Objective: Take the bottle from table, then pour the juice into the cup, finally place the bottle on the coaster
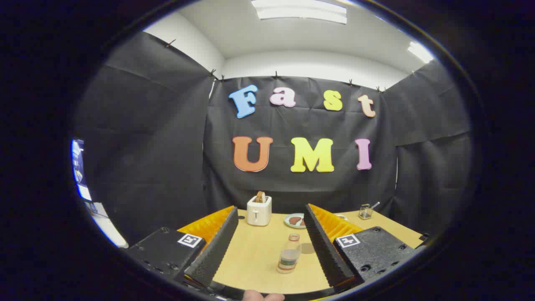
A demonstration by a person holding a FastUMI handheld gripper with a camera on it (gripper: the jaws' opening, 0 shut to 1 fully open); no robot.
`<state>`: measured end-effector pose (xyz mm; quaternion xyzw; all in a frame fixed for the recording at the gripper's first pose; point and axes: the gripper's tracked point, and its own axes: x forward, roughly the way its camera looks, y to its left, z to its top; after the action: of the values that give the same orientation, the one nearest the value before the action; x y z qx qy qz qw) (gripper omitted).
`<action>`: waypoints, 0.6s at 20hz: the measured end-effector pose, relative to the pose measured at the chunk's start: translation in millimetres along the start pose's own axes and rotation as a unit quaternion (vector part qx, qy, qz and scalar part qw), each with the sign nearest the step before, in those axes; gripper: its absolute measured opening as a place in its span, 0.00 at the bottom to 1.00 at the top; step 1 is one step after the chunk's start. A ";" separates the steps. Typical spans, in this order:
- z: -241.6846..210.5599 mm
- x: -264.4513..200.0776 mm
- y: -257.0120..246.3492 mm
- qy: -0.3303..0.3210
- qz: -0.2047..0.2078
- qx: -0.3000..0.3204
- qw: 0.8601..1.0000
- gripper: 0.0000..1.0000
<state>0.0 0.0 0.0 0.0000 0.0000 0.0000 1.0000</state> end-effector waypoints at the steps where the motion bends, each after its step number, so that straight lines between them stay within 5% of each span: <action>1: 0.3 -0.1 -0.4 0.000 -0.001 0.003 1.000 1.00; 12: -5.9 7.7 0.2 0.018 0.004 0.008 1.000 1.00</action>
<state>7.7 0.2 -5.9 0.0078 0.0181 0.0039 0.9998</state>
